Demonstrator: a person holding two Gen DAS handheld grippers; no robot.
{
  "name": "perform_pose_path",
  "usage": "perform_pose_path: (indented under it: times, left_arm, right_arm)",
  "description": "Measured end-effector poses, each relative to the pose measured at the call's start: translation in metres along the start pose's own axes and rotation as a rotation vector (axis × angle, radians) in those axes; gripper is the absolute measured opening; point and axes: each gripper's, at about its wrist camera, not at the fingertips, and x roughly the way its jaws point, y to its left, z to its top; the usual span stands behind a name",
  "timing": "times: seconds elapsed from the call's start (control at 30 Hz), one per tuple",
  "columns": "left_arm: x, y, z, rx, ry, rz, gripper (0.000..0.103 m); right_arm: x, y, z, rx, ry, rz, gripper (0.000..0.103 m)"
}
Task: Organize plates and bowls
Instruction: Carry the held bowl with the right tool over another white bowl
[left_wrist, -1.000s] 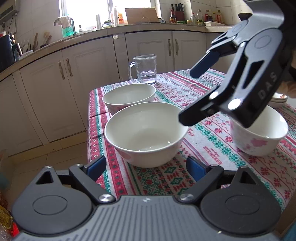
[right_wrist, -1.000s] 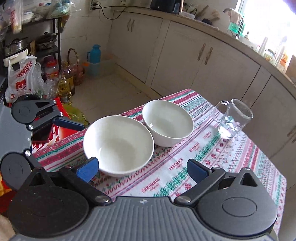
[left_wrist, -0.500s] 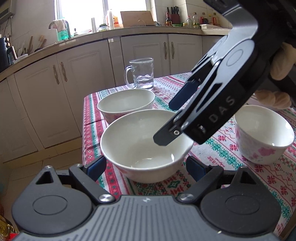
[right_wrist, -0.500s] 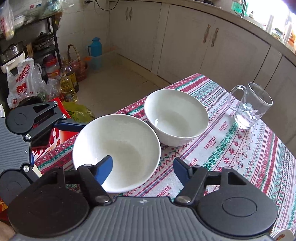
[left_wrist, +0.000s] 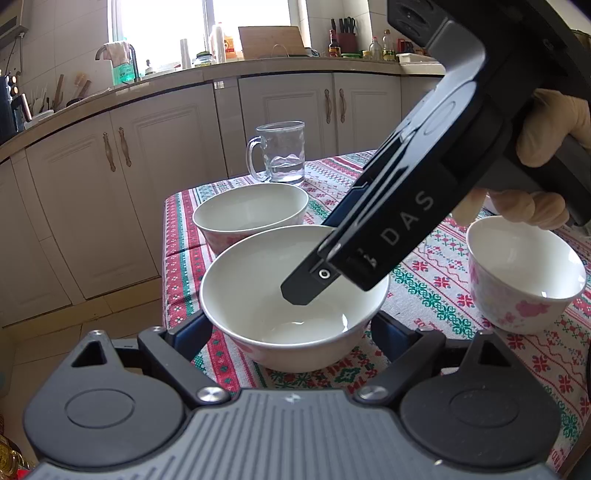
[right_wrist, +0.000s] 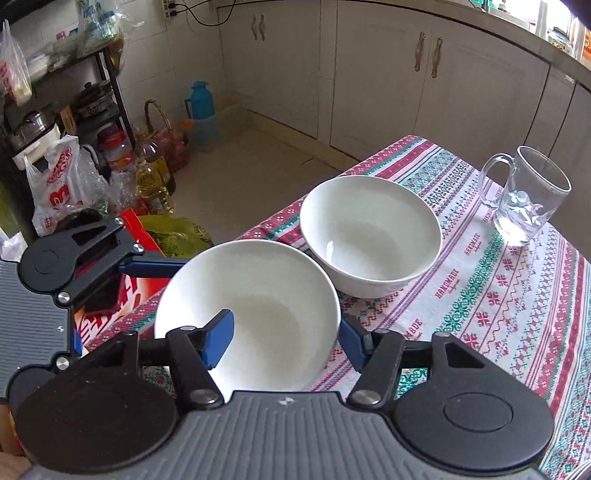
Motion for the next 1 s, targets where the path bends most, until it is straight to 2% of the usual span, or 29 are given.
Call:
perform_pose_path:
  times: [0.1,0.5,1.0]
  left_arm:
    - [0.000,-0.001,0.001,0.002,0.001,0.001,0.092]
    - [-0.006,-0.007,0.006,0.023,0.006,-0.001,0.092]
    - [-0.035,-0.032,0.025,0.050,0.005,-0.044,0.092]
  right_arm:
    - [-0.001,-0.001,0.000,0.007,-0.002,-0.002,0.062]
    - [-0.008,-0.003,-0.004,0.027,-0.011,-0.002,0.062]
    - [-0.057,0.002,-0.024,0.030,-0.068,-0.008,0.062]
